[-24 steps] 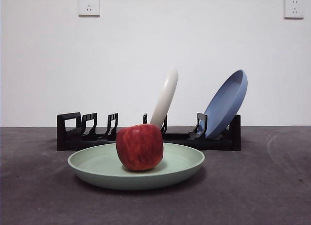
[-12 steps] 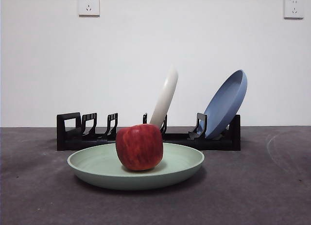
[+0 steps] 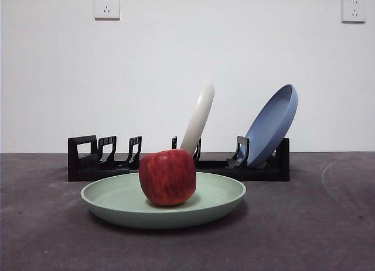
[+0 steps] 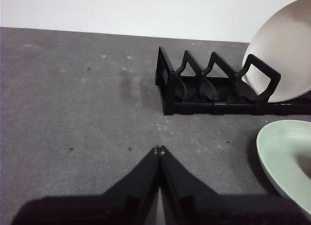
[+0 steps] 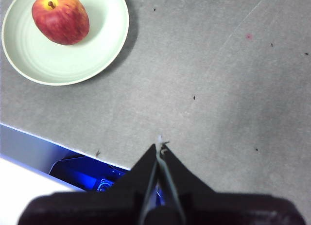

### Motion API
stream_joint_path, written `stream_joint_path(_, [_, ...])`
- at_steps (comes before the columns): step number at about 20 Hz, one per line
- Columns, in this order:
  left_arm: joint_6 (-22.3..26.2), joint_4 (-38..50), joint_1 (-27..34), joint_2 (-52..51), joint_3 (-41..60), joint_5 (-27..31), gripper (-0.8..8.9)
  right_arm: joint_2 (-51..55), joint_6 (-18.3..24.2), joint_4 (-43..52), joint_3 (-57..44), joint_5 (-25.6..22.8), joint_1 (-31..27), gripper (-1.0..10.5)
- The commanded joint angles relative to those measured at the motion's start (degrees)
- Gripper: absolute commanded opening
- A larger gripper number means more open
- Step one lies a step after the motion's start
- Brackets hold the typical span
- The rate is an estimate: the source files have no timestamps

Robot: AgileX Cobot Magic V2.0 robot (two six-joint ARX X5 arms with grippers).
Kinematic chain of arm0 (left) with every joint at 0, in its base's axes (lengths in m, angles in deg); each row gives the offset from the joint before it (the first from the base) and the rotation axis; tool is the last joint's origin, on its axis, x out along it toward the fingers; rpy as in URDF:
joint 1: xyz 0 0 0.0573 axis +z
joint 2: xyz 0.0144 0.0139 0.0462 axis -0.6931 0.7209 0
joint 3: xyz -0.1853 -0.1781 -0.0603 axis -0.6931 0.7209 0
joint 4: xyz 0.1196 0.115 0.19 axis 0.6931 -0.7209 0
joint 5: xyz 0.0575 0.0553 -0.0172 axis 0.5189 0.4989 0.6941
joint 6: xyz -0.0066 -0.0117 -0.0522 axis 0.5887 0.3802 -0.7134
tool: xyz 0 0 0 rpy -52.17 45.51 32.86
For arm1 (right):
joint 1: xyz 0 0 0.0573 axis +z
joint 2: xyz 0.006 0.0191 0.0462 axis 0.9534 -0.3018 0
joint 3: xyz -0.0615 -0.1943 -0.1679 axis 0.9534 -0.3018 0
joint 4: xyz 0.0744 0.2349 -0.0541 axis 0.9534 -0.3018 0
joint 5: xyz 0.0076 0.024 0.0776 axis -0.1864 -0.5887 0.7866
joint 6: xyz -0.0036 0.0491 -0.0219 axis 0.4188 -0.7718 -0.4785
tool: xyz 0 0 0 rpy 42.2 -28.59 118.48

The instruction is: Take the green plate from the plate rack,put the plate on the table,take the apple from the table,put the apple in the plate

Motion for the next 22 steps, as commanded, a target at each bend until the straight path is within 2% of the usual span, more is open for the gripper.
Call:
stream_joint_path(1, [-0.6,0.5,0.2,-0.3,0.4,0.2,-0.02,0.0,-0.5,0.4,-0.3,-0.1,0.0,-0.2])
stream_joint_path(22, [-0.5,0.9,0.1,4.4,0.3,-0.5,-0.02,0.2,-0.7,0.5,-0.3,-0.1,0.0,-0.2])
